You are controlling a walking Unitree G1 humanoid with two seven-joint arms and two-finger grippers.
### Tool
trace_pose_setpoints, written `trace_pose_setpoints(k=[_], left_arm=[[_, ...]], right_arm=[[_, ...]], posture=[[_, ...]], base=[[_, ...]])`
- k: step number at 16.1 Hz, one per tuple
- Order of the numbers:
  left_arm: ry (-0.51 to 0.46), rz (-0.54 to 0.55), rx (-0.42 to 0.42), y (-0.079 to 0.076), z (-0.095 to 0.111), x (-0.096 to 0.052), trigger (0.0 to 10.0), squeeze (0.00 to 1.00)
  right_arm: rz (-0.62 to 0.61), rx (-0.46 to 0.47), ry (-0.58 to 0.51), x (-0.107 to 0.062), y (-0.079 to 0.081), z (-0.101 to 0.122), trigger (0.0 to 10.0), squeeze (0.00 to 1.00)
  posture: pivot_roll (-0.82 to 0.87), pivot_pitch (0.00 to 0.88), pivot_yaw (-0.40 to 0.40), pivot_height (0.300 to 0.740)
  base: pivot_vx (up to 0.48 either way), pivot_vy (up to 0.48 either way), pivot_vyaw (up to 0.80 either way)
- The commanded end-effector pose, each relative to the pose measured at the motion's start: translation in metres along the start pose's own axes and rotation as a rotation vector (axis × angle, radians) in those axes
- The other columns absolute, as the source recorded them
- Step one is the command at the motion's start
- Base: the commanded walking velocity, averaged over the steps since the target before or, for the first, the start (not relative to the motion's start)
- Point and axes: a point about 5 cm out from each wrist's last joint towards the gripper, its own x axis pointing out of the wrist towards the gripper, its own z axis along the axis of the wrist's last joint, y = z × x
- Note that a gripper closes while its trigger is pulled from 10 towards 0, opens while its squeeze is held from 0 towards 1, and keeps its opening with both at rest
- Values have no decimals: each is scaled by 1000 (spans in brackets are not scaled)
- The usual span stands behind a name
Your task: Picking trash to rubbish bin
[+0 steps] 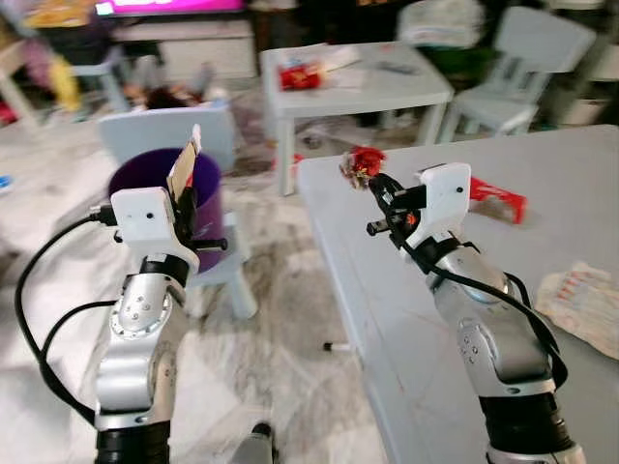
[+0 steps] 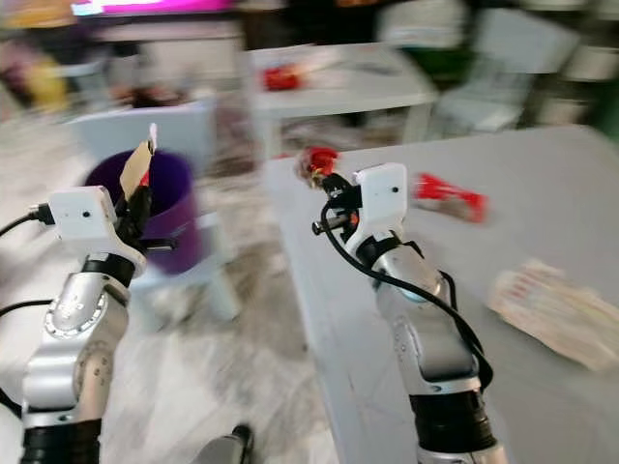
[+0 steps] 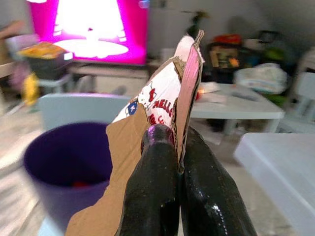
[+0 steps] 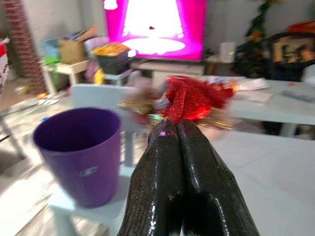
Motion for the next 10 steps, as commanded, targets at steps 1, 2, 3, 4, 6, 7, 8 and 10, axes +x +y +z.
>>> trace_pose_setpoints(k=[1, 2, 3, 4, 6, 7, 8, 10], left_arm=[[4, -23, -12, -4, 1, 0, 0, 0], [9, -26, -17, -5, 0, 0, 0, 0], [13, -29, -24, -5, 0, 0, 0, 0], [16, -31, -27, -5, -1, 0, 0, 0], [23, -33, -32, -5, -1, 1, 0, 0], [25, -34, -34, -6, -2, 1, 0, 0], [27, -35, -35, -6, -2, 1, 0, 0], [30, -37, -38, -6, -2, 0, 0, 0]], right_arm=[[-11, 12, -11, -2, -3, 3, 0, 0], [-13, 16, -12, -2, -3, 3, 0, 0], [-14, 17, -13, -2, -3, 3, 0, 0], [-14, 18, -13, -1, -3, 3, 0, 0], [-14, 18, -12, -1, -3, 3, 0, 0], [-14, 19, -12, -1, -4, 3, 0, 0], [-14, 19, -12, -1, -4, 3, 0, 0], [-13, 21, -13, -1, -3, 4, 0, 0]], posture=[[99, 128, -96, 740], [99, 128, -96, 740], [97, 128, -95, 740], [97, 128, -95, 740], [95, 128, -96, 740], [96, 128, -96, 740], [96, 128, -96, 740], [96, 128, -96, 740]], base=[[0, 0, 0], [0, 0, 0], [0, 0, 0], [0, 0, 0], [0, 129, 0], [0, 311, 0], [0, 322, 0], [0, 281, 0]])
